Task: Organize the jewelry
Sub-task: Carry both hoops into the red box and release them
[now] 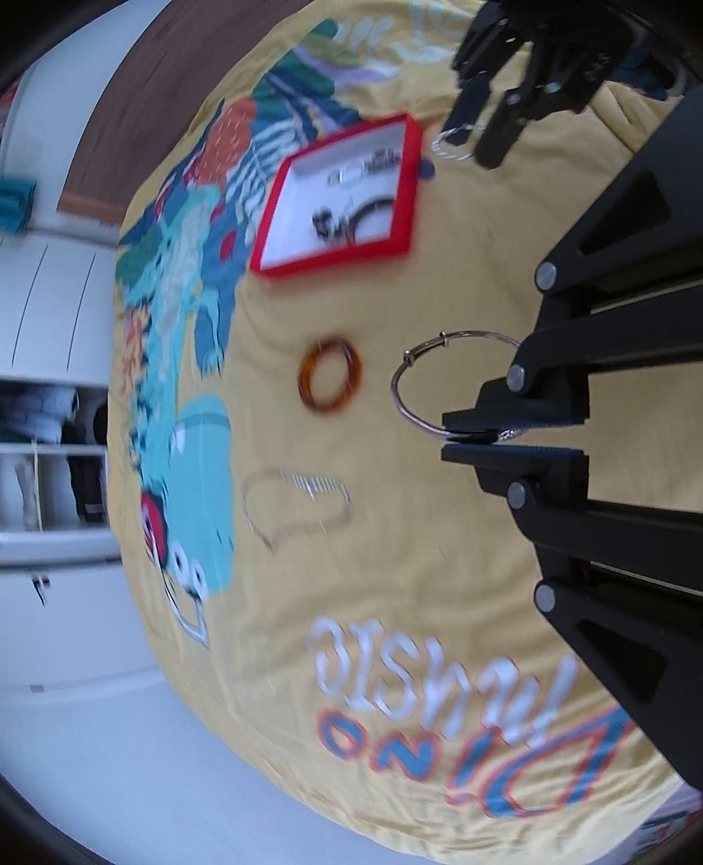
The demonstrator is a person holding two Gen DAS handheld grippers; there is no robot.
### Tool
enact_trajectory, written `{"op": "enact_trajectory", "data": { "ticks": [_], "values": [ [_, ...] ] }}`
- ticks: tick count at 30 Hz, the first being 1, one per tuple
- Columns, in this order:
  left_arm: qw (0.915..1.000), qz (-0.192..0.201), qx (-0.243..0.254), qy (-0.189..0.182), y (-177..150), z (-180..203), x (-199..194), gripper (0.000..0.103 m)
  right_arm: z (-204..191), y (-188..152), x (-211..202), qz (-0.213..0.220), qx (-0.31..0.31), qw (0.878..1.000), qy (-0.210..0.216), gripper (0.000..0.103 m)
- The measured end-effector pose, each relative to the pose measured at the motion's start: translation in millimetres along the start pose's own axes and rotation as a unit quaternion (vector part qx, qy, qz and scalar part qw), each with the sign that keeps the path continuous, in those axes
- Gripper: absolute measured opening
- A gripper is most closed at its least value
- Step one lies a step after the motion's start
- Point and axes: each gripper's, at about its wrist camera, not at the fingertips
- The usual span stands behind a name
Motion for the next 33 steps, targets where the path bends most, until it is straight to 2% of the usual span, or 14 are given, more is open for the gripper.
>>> {"op": "enact_trajectory", "data": {
  "ticks": [6, 10, 13, 17, 20, 25, 33],
  "values": [
    [0.9979, 0.009, 0.045, -0.046, 57, 60, 30, 0.004, 73, 42, 1, 0.018, 0.016, 0.999, -0.046, 0.039],
    [0.9946, 0.014, 0.068, -0.077, 103, 104, 64, 0.004, 115, 73, 14, 0.024, 0.019, 0.997, -0.072, 0.039],
    [0.9925, 0.015, 0.081, -0.090, 133, 134, 93, 0.004, 146, 99, 32, 0.024, 0.011, 0.995, -0.093, 0.039],
    [0.9911, 0.010, 0.098, -0.090, 165, 167, 138, 0.004, 177, 124, 58, 0.020, 0.008, 0.994, -0.106, 0.039],
    [0.9909, 0.002, 0.106, -0.083, 176, 181, 169, 0.004, 193, 134, 82, 0.006, 0.005, 0.994, -0.110, 0.039],
    [0.9927, -0.018, 0.098, -0.069, 177, 181, 207, 0.004, 207, 139, 116, -0.025, -0.008, 0.993, -0.113, 0.039],
    [0.9938, -0.037, 0.091, -0.051, 162, 175, 235, 0.004, 204, 135, 146, -0.060, -0.037, 0.989, -0.128, 0.039]
  ]
}}
Point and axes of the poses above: each gripper's, at about its wrist camera, not at the fingertips, and x roughly the way its jaws point, z to its right, y to its top, and after that the axes turned 10 degrees about x, right-handed
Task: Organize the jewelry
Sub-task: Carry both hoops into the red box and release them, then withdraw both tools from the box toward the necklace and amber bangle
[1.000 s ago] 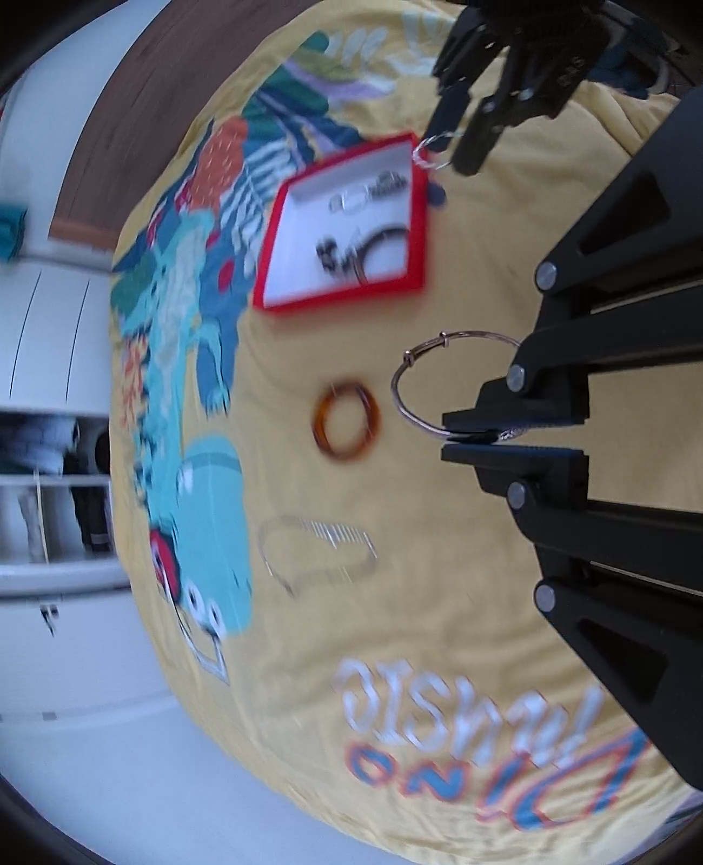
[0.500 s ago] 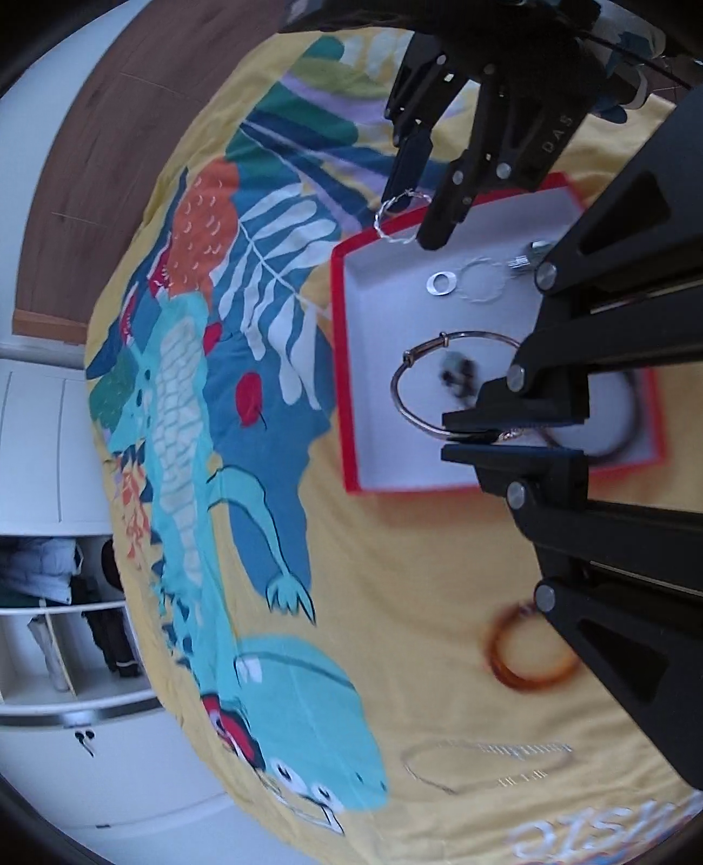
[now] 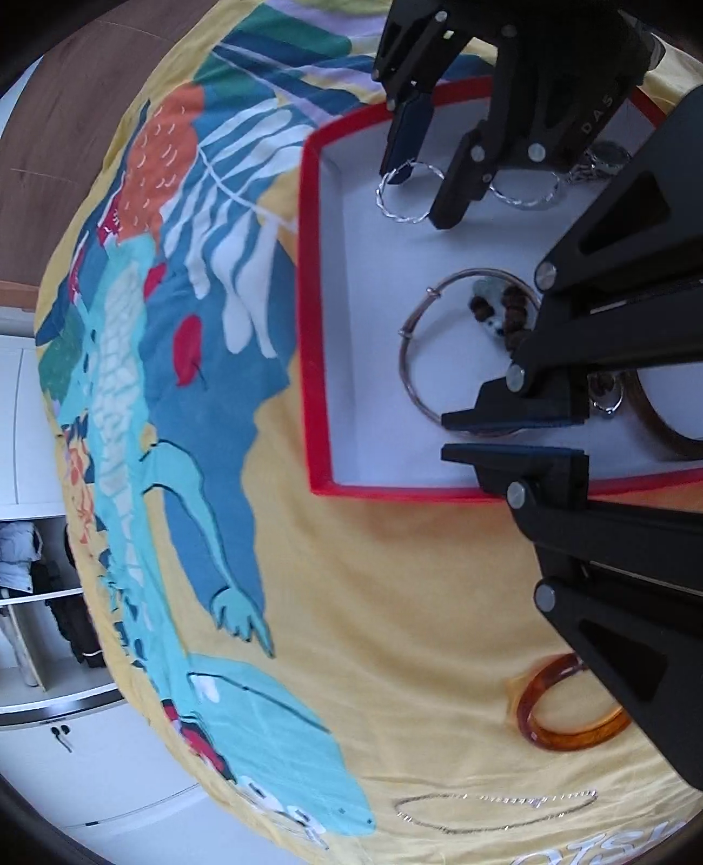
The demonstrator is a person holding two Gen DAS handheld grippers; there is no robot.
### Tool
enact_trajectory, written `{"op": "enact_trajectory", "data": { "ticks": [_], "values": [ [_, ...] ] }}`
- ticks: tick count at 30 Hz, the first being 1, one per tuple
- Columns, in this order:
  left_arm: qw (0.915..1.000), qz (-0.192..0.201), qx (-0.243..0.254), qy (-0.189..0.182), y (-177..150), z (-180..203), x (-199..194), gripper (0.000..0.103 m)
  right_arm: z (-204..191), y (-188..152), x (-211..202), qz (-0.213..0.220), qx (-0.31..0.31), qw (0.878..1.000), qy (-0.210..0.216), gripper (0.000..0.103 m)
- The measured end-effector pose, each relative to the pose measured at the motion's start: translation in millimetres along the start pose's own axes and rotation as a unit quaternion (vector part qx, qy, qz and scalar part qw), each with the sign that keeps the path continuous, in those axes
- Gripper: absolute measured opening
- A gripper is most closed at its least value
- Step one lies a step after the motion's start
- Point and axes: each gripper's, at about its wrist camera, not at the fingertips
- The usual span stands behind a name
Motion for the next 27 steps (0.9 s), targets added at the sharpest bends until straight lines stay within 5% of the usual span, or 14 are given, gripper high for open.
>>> {"op": "enact_trajectory", "data": {
  "ticks": [11, 23, 27],
  "values": [
    [0.9998, 0.019, 0.009, -0.008, -4, 2, -33, 0.017, 7, -6, -22, 0.009, 0.021, 1.000, -0.017, 0.042],
    [0.9969, 0.074, -0.024, 0.014, -52, -23, -166, 0.019, -11, -34, -140, 0.060, 0.060, 0.996, -0.008, 0.052],
    [0.9946, 0.089, -0.027, 0.047, -80, -30, -214, 0.032, -30, -51, -176, 0.072, 0.061, 0.996, 0.005, 0.052]
  ]
}}
Point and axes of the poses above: each gripper's, at about its wrist camera, not at the fingertips, and x roughly the way its jaws point, z to its right, y to its top, and after that the axes turned 10 degrees about x, right-handed
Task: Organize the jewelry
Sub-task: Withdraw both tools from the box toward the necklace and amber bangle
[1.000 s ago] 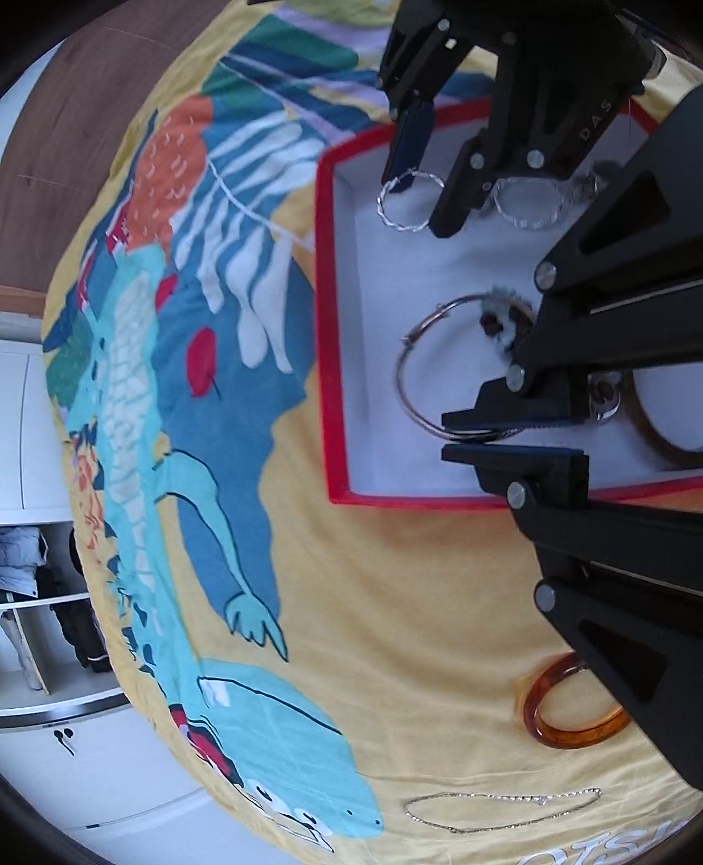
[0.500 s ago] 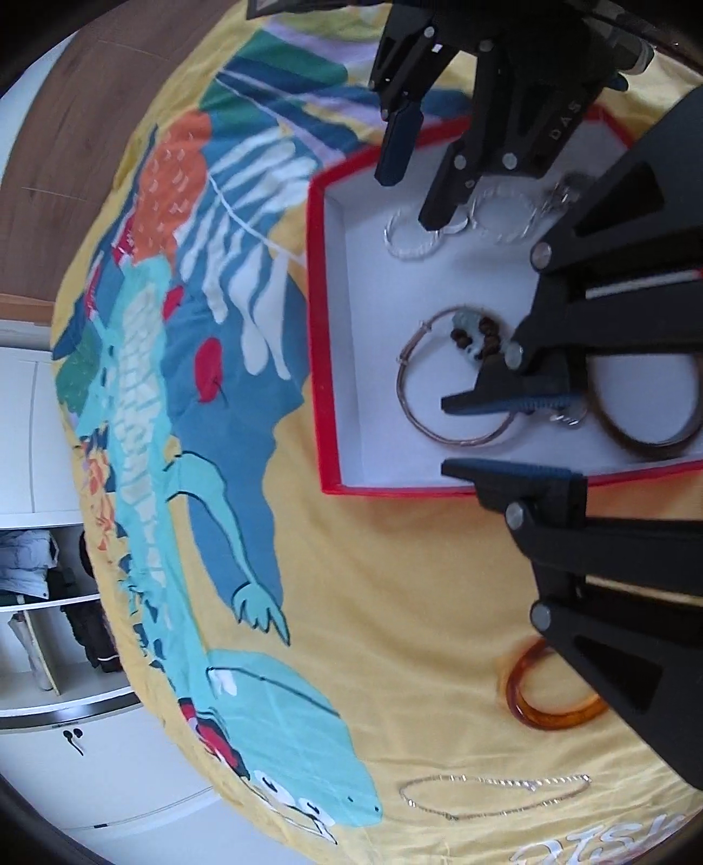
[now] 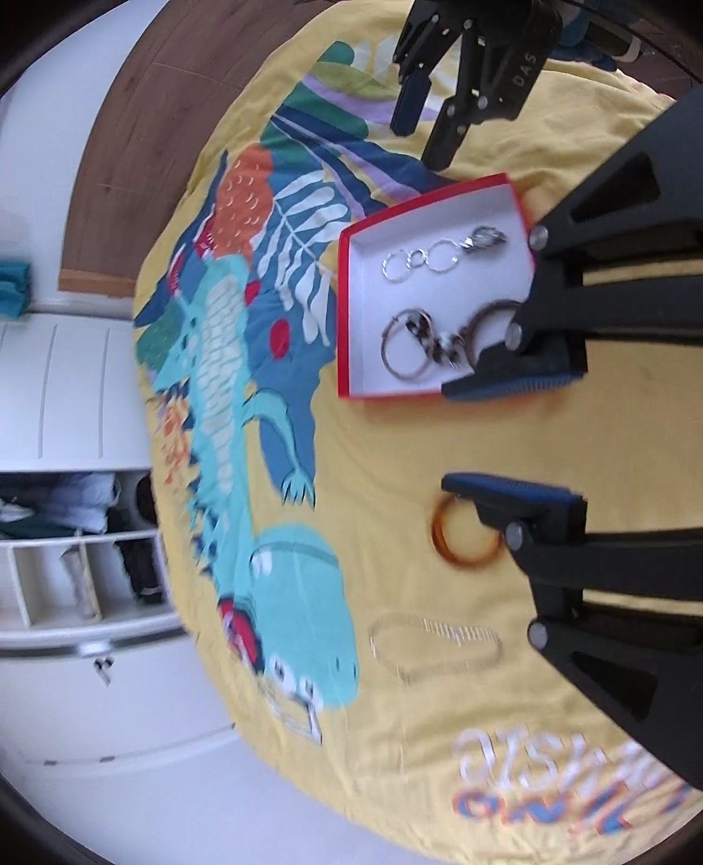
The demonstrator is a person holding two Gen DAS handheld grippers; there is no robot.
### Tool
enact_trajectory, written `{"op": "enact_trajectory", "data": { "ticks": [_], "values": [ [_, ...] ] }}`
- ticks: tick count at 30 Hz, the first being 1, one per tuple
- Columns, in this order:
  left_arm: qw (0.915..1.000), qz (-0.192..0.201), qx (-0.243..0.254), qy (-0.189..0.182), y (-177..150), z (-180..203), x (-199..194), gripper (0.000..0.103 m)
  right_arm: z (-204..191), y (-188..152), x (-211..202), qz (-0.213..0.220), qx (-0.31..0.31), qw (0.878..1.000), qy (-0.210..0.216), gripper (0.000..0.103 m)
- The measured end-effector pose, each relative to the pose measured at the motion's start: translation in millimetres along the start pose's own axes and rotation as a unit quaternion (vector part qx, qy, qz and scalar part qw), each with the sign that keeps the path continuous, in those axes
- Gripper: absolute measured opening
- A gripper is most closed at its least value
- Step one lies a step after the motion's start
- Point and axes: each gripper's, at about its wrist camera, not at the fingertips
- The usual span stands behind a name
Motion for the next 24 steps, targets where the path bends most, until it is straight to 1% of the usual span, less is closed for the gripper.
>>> {"op": "enact_trajectory", "data": {
  "ticks": [1, 7, 13, 17, 24],
  "values": [
    [0.9999, 0.002, -0.002, 0.010, -7, -4, -15, 0.036, -5, -5, -8, 0.001, -0.001, 1.000, 0.004, 0.052],
    [0.9982, 0.028, -0.012, 0.051, -41, -23, -80, 0.037, -39, -35, -55, 0.013, 0.000, 1.000, 0.027, 0.053],
    [0.9958, 0.040, -0.024, 0.079, -73, -42, -126, 0.040, -74, -57, -84, 0.022, -0.008, 0.999, 0.047, 0.055],
    [0.9939, 0.045, -0.038, 0.094, -91, -56, -147, 0.041, -92, -66, -97, 0.025, -0.017, 0.998, 0.056, 0.055],
    [0.9912, 0.046, -0.063, 0.107, -117, -80, -164, 0.041, -122, -80, -105, 0.022, -0.037, 0.997, 0.063, 0.055]
  ]
}}
Point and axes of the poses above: each gripper's, at about its wrist camera, not at the fingertips, and x roughly the way its jaws point, z to its right, y to its top, and after that the axes turned 10 degrees about x, right-handed
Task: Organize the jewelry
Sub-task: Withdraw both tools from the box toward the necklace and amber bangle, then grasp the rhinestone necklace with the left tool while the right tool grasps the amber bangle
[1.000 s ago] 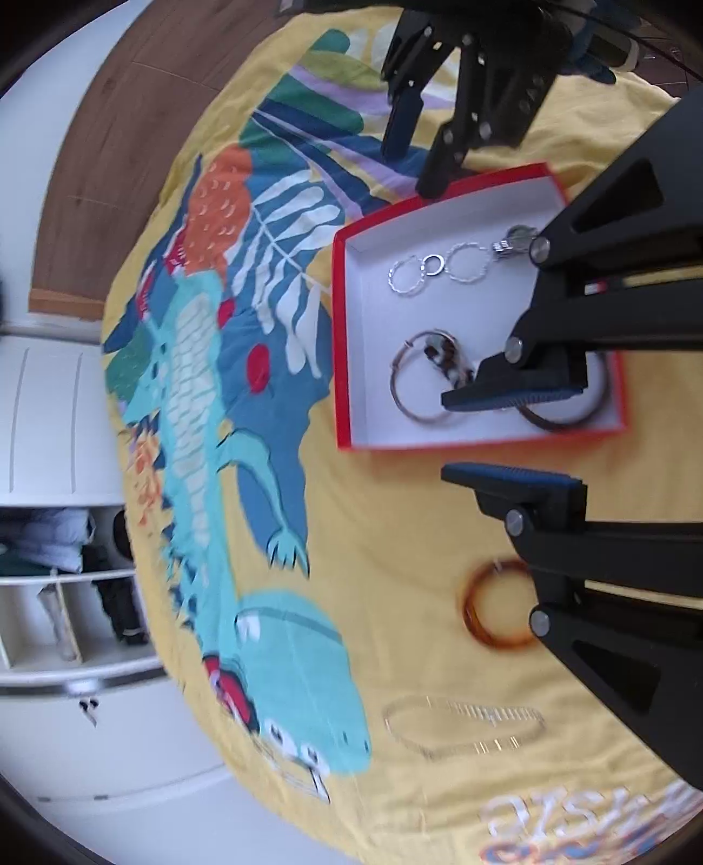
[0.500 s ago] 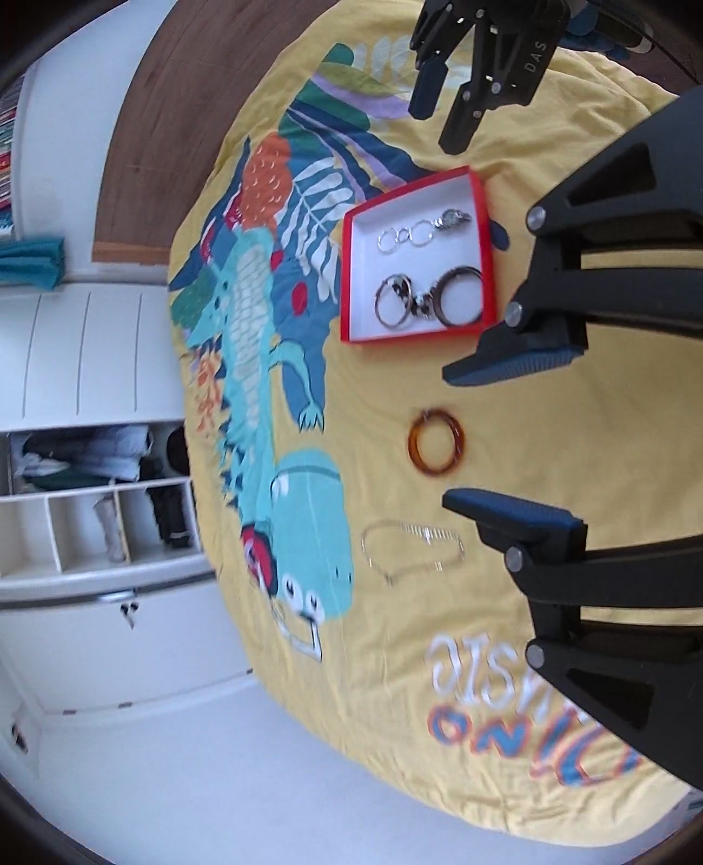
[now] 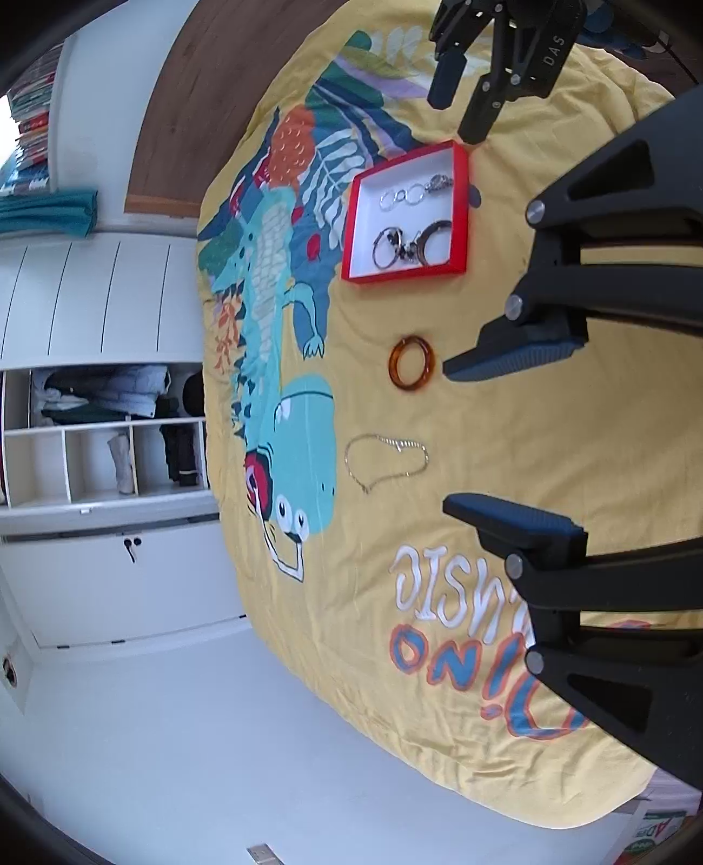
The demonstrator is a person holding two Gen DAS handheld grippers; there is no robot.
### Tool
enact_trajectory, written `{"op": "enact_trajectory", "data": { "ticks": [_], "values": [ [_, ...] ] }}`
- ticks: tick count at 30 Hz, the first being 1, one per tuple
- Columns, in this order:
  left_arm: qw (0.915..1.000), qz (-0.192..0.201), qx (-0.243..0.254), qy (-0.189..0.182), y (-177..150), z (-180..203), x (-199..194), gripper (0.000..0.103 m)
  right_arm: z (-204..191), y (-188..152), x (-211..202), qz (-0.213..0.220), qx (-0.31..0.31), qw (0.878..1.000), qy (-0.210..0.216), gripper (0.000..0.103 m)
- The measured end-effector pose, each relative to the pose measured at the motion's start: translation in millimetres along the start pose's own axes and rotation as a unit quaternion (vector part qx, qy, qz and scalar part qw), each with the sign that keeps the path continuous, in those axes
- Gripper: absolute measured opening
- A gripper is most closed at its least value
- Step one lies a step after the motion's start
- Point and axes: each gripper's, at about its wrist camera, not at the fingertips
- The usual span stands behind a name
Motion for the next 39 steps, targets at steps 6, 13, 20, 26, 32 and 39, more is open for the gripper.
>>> {"op": "enact_trajectory", "data": {
  "ticks": [6, 13, 20, 26, 32, 39],
  "values": [
    [0.9998, -0.009, -0.019, 0.007, -11, -19, 6, 0.041, -19, -7, 8, -0.012, -0.016, 1.000, 0.003, 0.055],
    [0.9992, -0.018, -0.034, 0.009, -21, -31, 19, 0.041, -34, -11, 19, -0.027, -0.027, 0.999, 0.004, 0.055],
    [0.9985, -0.028, -0.045, 0.012, -31, -43, 38, 0.041, -49, -14, 35, -0.045, -0.040, 0.998, 0.005, 0.056],
    [0.9956, -0.063, -0.070, -0.003, -47, -62, 72, 0.041, -60, -13, 61, -0.066, -0.050, 0.997, 0.013, 0.056],
    [0.9887, -0.111, -0.099, -0.017, -67, -84, 124, 0.041, -67, -9, 108, -0.098, -0.060, 0.993, 0.023, 0.056],
    [0.9821, -0.143, -0.114, -0.047, -58, -92, 196, 0.041, -61, 19, 175, -0.117, -0.064, 0.991, 0.028, 0.056]
  ]
}}
Point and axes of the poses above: each gripper's, at about its wrist camera, not at the fingertips, and x roughly the way its jaws point, z to its right, y to its top, and after that the axes turned 10 degrees about x, right-handed
